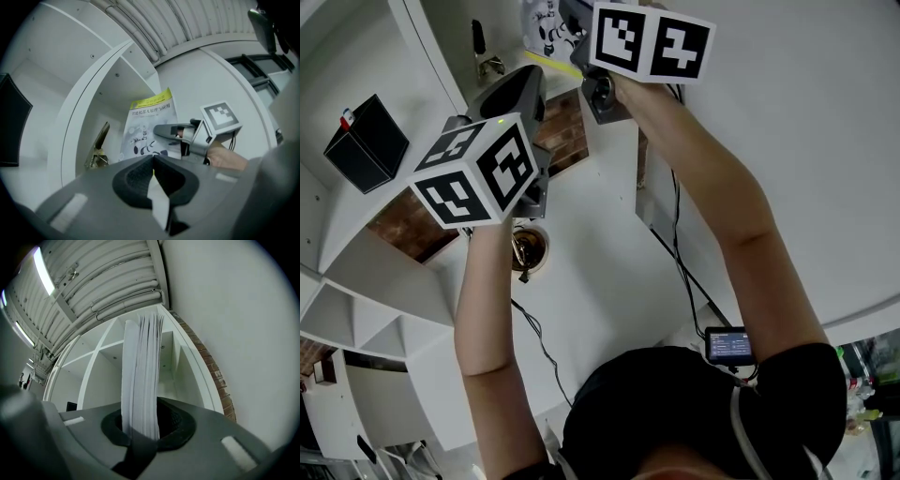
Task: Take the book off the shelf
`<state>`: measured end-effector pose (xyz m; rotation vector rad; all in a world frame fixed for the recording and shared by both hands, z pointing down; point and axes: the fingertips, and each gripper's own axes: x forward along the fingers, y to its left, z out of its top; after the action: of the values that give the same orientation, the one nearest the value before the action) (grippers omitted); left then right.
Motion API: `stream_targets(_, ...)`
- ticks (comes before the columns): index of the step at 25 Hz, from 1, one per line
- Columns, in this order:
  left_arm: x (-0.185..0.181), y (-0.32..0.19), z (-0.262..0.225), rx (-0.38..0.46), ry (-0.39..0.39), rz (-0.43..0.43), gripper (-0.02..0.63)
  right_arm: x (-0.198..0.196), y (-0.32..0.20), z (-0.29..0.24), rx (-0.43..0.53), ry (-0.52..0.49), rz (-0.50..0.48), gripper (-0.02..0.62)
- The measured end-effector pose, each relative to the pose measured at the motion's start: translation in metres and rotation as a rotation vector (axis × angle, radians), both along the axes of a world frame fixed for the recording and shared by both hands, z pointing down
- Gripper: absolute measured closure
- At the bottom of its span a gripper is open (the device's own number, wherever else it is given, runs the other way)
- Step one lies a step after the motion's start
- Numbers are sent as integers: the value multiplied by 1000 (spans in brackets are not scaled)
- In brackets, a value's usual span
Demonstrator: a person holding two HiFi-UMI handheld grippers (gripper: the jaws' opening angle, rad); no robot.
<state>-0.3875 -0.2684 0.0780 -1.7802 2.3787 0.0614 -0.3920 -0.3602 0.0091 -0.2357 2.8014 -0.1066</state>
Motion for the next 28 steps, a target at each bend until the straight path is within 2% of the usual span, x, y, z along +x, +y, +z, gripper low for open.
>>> stream_targets(10,16,5,-3,15,-22,-9,599,27,13,3,31,-16,-1,532)
stream_targets(19,19,0,-27,31,-54,-37,598,38,19,4,79,-33,19,531)
stream_targets(28,18,-5,-27,37,-41,-48,598,54,28,6,159,-67,29,531)
